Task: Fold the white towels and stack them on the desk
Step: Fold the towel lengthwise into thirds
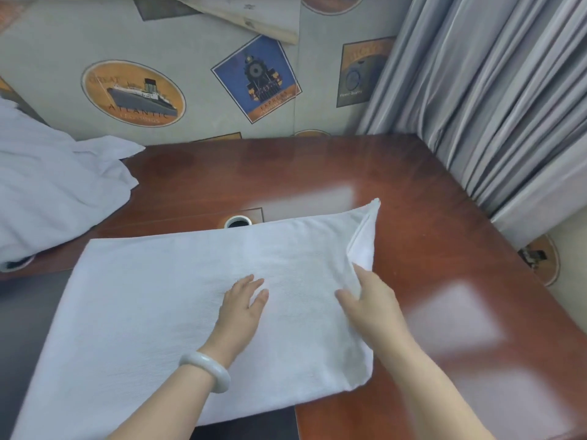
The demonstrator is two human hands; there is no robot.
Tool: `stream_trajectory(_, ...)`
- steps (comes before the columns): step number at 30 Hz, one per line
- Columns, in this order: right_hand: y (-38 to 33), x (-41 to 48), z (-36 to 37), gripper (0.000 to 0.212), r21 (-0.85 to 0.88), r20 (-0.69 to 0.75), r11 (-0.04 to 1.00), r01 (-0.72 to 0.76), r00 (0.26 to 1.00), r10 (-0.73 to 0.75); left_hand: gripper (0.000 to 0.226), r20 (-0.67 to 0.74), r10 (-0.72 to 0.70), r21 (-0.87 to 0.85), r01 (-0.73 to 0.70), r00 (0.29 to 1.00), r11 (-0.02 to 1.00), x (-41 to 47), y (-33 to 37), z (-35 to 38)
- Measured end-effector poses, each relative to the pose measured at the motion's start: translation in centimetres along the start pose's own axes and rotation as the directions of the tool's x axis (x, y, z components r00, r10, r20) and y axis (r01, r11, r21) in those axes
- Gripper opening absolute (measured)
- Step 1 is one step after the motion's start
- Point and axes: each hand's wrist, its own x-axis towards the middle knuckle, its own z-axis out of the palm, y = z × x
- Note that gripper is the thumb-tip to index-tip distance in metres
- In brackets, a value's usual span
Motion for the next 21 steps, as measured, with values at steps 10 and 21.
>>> stream_trajectory(10,-3.5,-2.8,11.1,0.049,-0.141,0.328,0.983,0.115,0.943,-0.063,0.037,0.309,-0.209,-0.677,0.368,0.928,0.637,-3.4,-4.6,-1.3)
stream_trajectory(21,-9.1,9.9,18.4,0.06,-0.473,0.252,0.87,0.138,0.968,-0.017,0.044,0.215,-0.199,-0.513,0.284,0.956,0.81,-3.9,-4.1,-1.3)
